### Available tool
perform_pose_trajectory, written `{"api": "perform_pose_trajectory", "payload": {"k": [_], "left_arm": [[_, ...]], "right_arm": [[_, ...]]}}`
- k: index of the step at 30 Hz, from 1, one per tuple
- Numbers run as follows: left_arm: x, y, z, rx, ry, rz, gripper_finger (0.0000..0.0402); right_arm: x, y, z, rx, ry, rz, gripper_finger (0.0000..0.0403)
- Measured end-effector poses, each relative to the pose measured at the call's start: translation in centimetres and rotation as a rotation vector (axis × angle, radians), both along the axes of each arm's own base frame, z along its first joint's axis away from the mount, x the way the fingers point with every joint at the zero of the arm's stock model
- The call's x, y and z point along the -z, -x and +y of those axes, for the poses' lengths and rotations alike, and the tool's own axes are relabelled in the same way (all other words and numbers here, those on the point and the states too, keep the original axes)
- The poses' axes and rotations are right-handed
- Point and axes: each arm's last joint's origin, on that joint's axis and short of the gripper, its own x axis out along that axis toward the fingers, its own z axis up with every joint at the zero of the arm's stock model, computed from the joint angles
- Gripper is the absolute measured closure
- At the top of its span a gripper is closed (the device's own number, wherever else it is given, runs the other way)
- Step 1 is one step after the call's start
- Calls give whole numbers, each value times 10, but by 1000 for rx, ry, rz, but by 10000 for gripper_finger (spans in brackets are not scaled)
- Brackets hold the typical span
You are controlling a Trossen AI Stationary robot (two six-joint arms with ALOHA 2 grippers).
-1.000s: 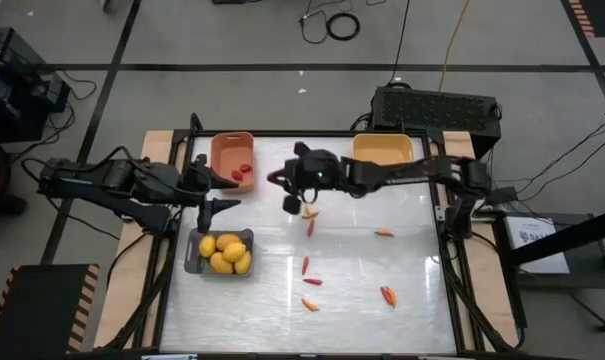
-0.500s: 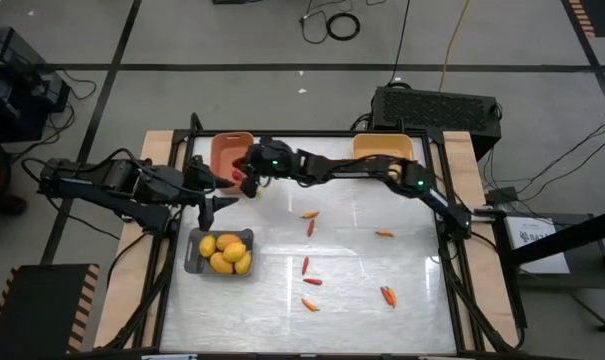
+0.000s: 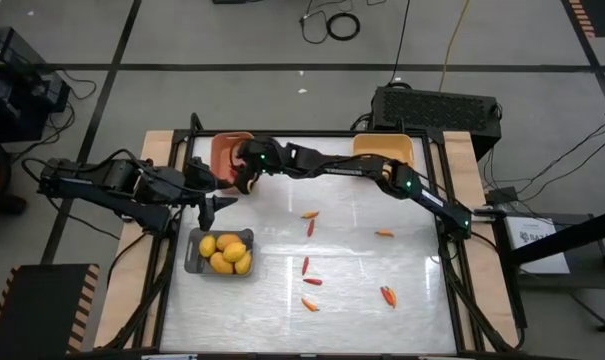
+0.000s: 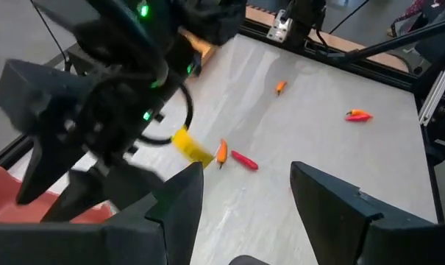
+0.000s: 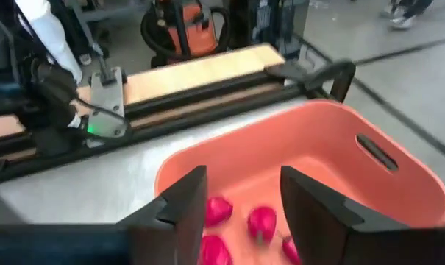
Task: Sort produce into baskets
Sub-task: Put the orange chili pepper into the yellow bin
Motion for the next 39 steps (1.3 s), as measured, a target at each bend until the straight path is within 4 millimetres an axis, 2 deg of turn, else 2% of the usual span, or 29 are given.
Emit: {"api": "perform_pose_trajectory", "payload": {"k": [5,11,17,20,25,28,32,39], "left_arm": [[0,0,0,0,0,1,189],[1,0,0,0,-2,13,189],[5,-7,-1,1,-9,36,189],[13,-18,-3,4,-13,34,189],[39,-49,-9,29,17,-27,189],[55,-71,-11,89,42,-24,189],[76,-103,-7,136,65,13,189],[126,-152,13,61,127,87,189]], "right_arm": [[-38,28,7,-11,-33,151,221],[-74,79,18,-66,-28,455,223],[-108,129,31,-95,-63,668,227],[-113,147,37,-84,-111,768,227],[-115,172,53,-97,-166,978,227],[-116,179,69,-132,-148,970,227],[-120,206,92,-177,-127,974,227],[-88,261,120,-71,-217,842,227]]}}
